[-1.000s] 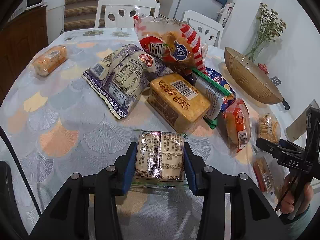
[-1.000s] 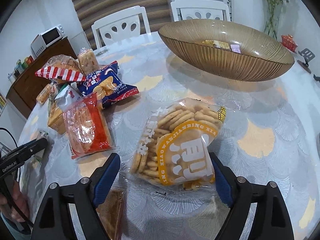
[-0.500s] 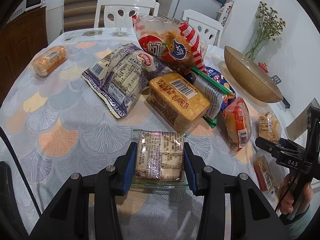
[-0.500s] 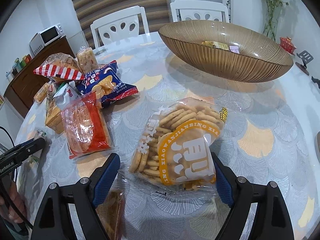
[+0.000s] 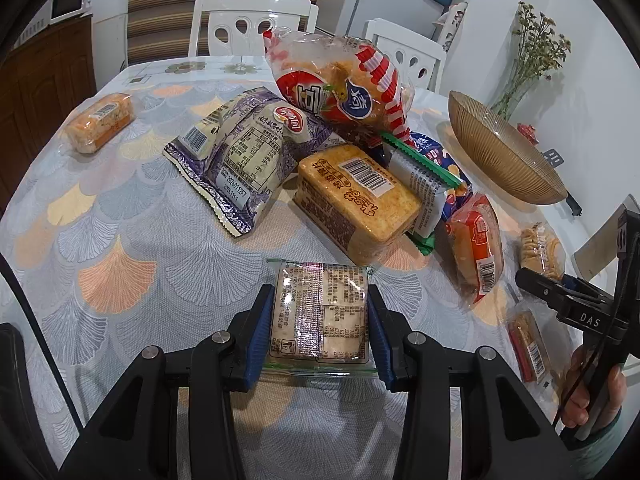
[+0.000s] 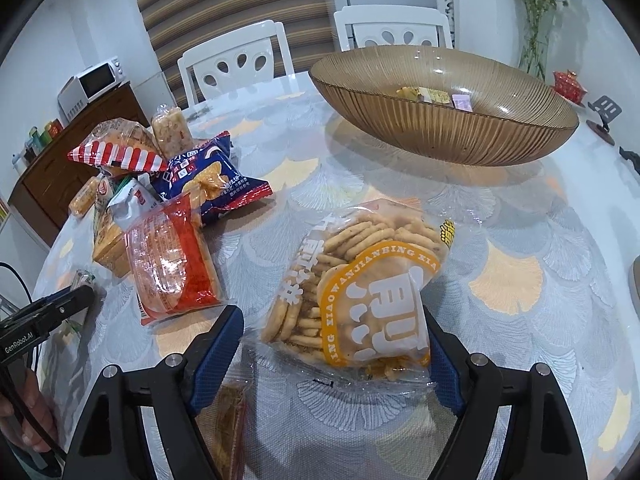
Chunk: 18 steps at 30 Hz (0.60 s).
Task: Organize snacks
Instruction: 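Grasp the square biscuit pack with the left gripper while the right grasps the round cracker bag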
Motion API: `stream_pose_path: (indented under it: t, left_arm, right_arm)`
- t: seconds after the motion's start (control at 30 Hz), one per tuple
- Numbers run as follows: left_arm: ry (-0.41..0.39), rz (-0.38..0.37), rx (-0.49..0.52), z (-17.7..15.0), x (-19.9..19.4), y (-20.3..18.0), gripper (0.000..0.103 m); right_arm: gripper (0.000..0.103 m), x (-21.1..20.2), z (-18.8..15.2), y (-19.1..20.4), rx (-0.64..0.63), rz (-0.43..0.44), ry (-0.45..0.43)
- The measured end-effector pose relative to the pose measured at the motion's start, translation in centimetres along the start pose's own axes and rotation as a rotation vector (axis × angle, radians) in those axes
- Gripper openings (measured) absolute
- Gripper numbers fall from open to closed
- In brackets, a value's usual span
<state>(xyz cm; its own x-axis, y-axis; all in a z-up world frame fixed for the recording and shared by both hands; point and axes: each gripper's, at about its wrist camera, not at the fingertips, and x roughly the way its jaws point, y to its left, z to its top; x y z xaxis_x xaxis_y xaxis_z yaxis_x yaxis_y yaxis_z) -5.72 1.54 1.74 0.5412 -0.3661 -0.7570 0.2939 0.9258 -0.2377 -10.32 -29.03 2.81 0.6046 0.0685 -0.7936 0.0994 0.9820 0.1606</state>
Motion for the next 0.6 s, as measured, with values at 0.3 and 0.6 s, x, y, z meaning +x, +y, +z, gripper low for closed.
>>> stream_pose_path:
  t: [0.3,0.6]
  left_arm:
    - [0.0,0.011,0.004,0.1,0.0,0.1,0.041]
    - [0.001,-0.028,-0.016,0.9,-0.9,0.3,0.041]
  right_arm:
    - [0.067,-0.4,0.0,-0.5,0.015,-0.008,-0.018]
    - [0.064,-1.4,0.0,-0.9,0.036,0.024,-0.054]
